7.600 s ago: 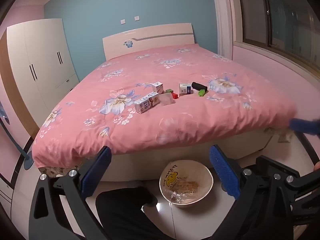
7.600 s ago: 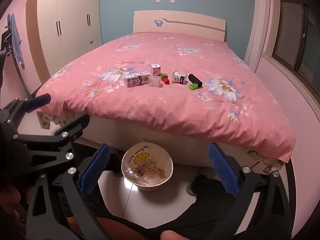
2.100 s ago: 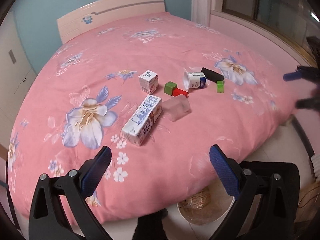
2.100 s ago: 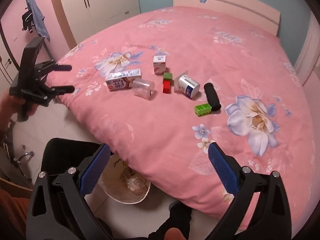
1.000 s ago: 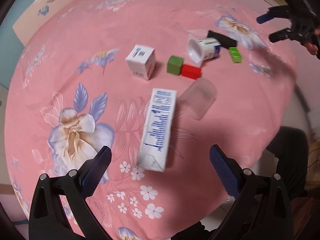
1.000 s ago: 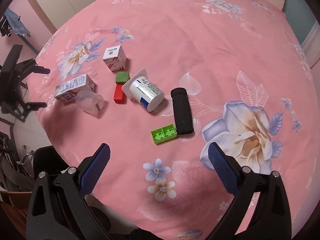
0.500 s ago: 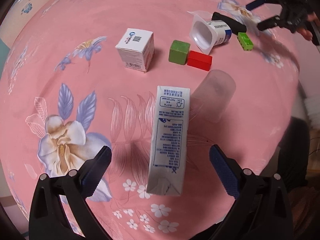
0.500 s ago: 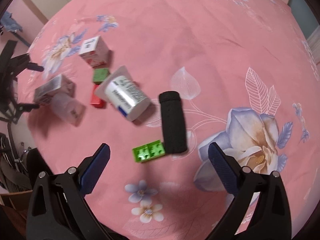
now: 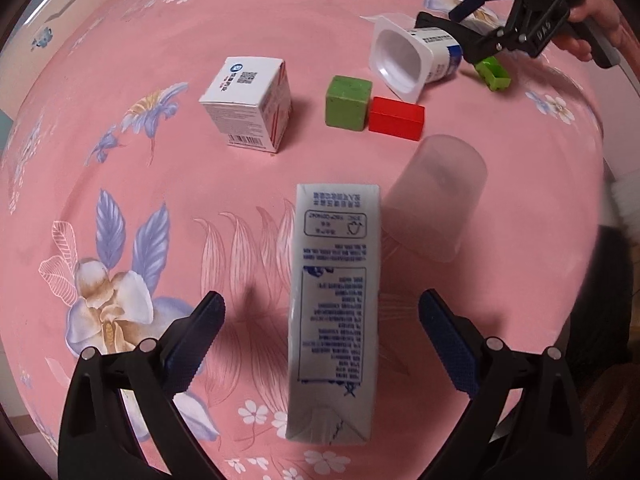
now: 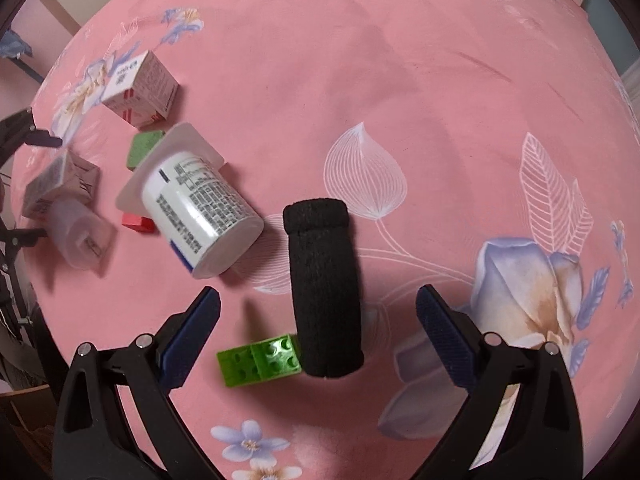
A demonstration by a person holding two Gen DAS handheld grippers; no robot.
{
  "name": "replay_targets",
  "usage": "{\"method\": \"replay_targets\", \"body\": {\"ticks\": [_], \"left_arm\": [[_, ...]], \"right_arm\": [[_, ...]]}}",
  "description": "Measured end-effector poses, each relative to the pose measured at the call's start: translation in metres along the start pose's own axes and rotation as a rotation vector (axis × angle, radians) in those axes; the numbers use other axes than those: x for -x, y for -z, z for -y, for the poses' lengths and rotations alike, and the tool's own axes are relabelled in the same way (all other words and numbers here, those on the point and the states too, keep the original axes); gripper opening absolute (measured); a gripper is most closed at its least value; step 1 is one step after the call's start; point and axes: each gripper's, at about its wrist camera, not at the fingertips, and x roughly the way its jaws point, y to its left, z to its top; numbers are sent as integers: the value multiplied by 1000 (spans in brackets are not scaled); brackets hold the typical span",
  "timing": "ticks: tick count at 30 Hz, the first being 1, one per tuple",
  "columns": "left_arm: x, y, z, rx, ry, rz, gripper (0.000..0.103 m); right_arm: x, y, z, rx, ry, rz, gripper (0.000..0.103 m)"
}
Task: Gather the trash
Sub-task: 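Move the left tool to the white milk carton while the right tool reaches the black foam tube, then close the left tool on the milk carton while the right tool closes on the foam tube, then carry the carton in the left tool and tube in the right tool over the trash bowl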
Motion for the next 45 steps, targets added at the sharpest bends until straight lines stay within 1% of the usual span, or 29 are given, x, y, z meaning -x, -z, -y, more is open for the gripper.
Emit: {"method": "replay_targets", "body": {"ticks": [1, 2, 4, 7, 8, 10, 12, 13, 14, 15, 17, 25, 29, 37, 40, 42, 45], "left_arm": [[-1, -1, 0, -7, -4, 2, 84], [-4, -2, 0, -7, -9, -4, 74], [-9, -2, -1, 2, -16, -12, 73], [-16, -3, 0, -5, -23, -13, 71], [-17, -2, 0, -4, -21, -14, 68], [-20, -4, 0, -4, -21, -16, 66], [-23, -6, 4, -11, -16, -14, 59], [-25, -2, 3, -12, -17, -13, 56], [-28, -1, 2, -7, -17, -14, 51], [-30, 0, -1, -4, -15, -17, 45], [-31, -2, -1, -5, -8, -17, 39], [-32, -4, -4, -7, -16, -15, 38], [-18, 8, -8, -11, -15, -9, 38], [15, 18, -11, 1, -33, 21, 38], [28, 20, -4, -17, -40, 34, 38], [39, 23, 3, -31, -45, 40, 38], [53, 24, 13, -48, -50, 52, 38]], "right_arm": [[-2, -1, -1, 2, 1, -2, 84], [-3, -3, -2, 6, 8, -1, 79], [-6, -6, -3, 8, 13, -3, 79], [-9, -10, -3, 11, 22, -1, 71], [-11, -11, -4, 13, 26, -4, 67], [-12, -11, -3, 17, 30, -3, 63], [-14, -13, -4, 20, 40, -5, 60], [-17, -12, -4, 20, 38, -2, 55], [-17, -13, -4, 23, 35, 2, 49], [-18, -13, -3, 22, 31, 5, 45], [-16, -11, 0, 14, 20, 4, 35], [-13, -5, -7, 52, 45, -5, 33], [-3, 3, -10, 80, 51, 2, 33], [46, 19, -31, 161, 85, 65, 32], [65, 30, -49, 213, 99, 84, 32], [77, 43, -63, 260, 107, 95, 32], [91, 57, -72, 291, 101, 110, 32]]}}
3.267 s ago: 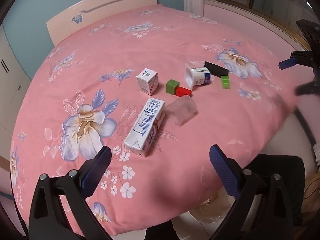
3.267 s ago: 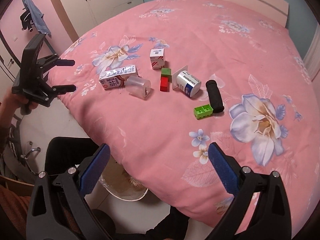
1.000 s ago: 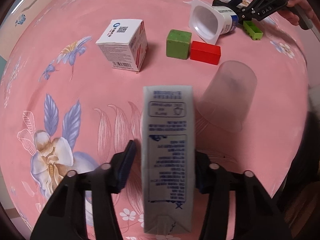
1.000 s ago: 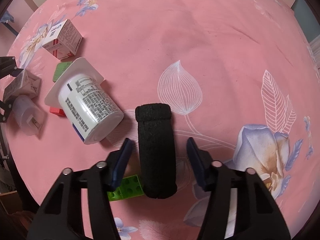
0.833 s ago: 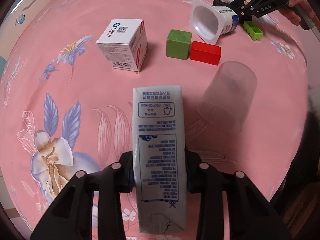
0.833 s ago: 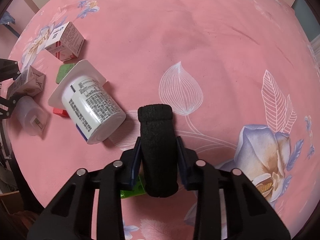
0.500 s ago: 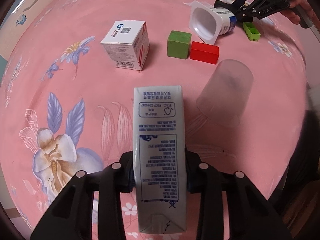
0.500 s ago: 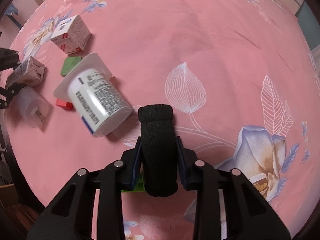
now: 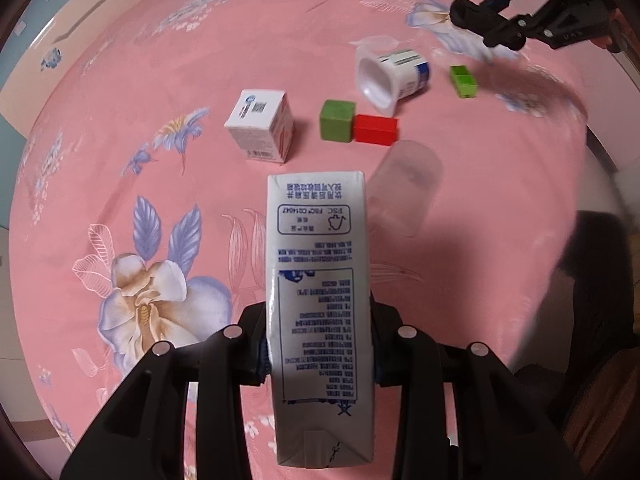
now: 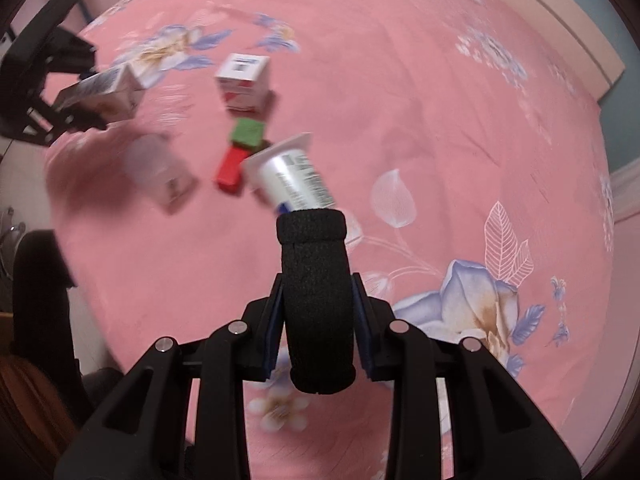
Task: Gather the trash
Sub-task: 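Carry the carton in the left tool and tube in the right tool over the trash bowl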
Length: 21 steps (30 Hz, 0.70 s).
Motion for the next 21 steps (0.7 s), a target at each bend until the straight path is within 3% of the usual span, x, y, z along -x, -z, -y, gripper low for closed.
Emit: {"method": "replay_targets", "body": {"ticks": [7, 21], "left_arm": [[34, 13, 25, -41, -3, 21, 38], [67, 38, 80, -123, -2, 32, 38]], "right_arm": [[31, 31, -33, 68, -27, 11, 32], [75, 83, -110, 201, -30, 35, 32]]}}
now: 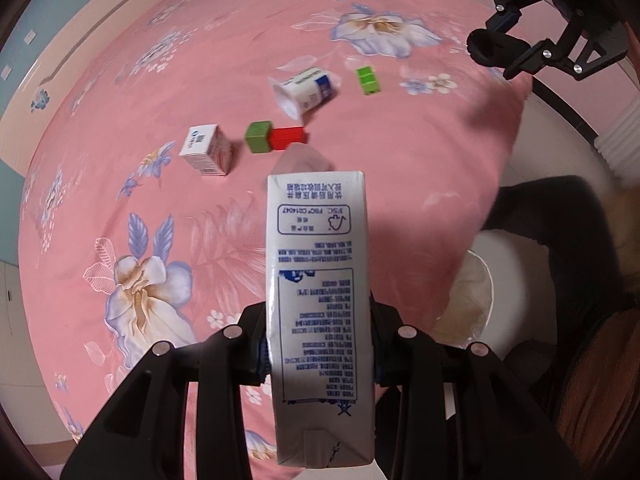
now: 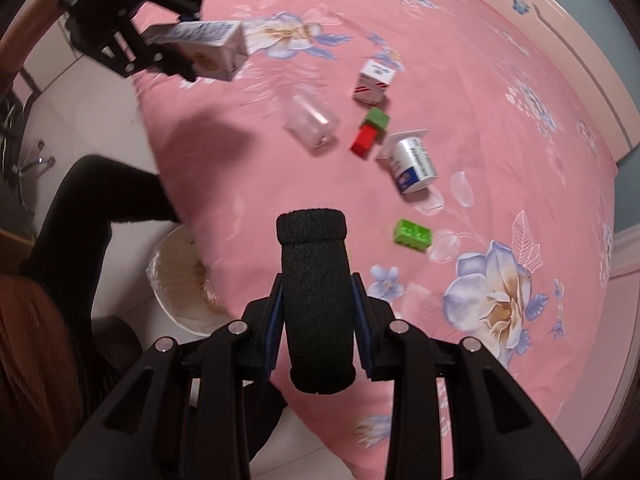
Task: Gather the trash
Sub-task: 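Carry the carton in the left tool and tube in the right tool over the trash bowl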
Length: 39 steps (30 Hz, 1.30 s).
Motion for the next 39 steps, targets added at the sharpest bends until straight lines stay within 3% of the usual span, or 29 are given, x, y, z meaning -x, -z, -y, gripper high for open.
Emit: {"method": "replay_targets", "body": {"ticks": [18, 30, 39], "left_arm": [[1, 31, 107, -115, 74, 29, 38], [-33, 57, 142, -114, 138, 20, 38], [-77, 69, 150, -83, 193, -17, 38]], "right_arm": [[0, 31, -111, 120, -60, 22, 32], [-55, 44, -163, 155, -156, 7, 32], [-94, 46, -179, 169, -196, -34, 32]]}}
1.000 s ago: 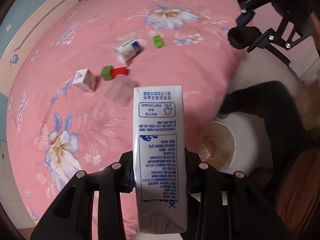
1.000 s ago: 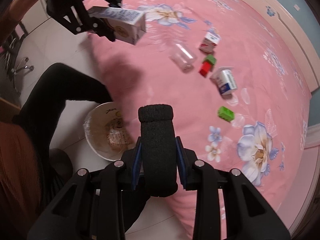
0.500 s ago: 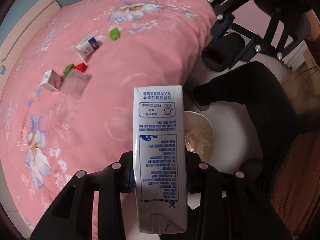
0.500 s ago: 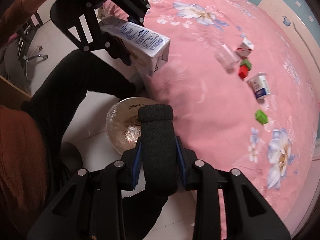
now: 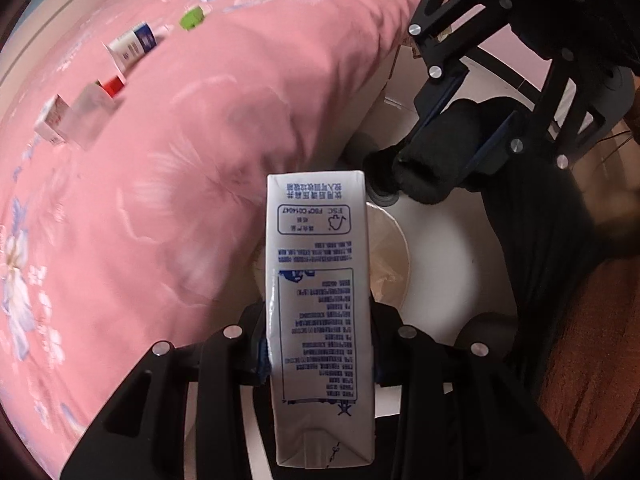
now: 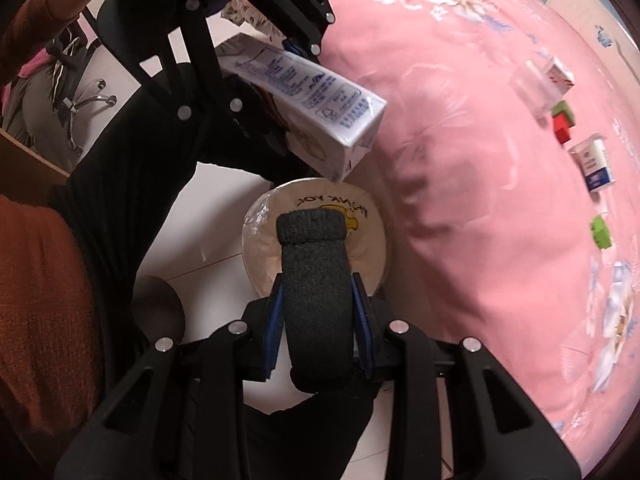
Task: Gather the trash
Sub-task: 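Carry the carton in the left tool and tube in the right tool over the trash bowl, then open the left tool to drop the carton while the right tool drops the tube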
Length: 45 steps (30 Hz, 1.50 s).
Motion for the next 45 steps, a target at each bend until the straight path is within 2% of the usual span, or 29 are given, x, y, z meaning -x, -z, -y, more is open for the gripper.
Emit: {"method": "replay_targets", "body": {"ticks": [15, 25, 26, 27, 28, 29, 33, 36, 45], "left_arm": [[-63, 6, -16, 69, 84, -33, 38], [-74, 6, -20, 76, 85, -39, 39], [-75, 8, -18, 80, 84, -39, 46], [-76, 9, -17, 82, 86, -40, 60], [-77, 10, -17, 84, 85, -39, 67], [-78, 11, -17, 81, 88, -38, 73], [-82, 14, -11, 57, 108, -46, 88], [-85, 14, -7, 54, 107, -52, 95], [-73, 9, -10, 60, 79, -54, 99]], "right_arm": [[-57, -5, -2, 40, -75, -70, 32], [-73, -8, 14, 23, -75, -82, 33], [-74, -7, 15, 19, -77, -78, 36], [-77, -5, 13, 17, -69, -76, 41], [-77, -5, 14, 17, -52, -74, 66], [-76, -4, 14, 18, -34, -67, 82], [-72, 2, 17, -2, -28, -44, 85], [-66, 5, 16, -4, -28, -34, 89], [-50, 14, 6, 15, -8, -25, 91]]}}
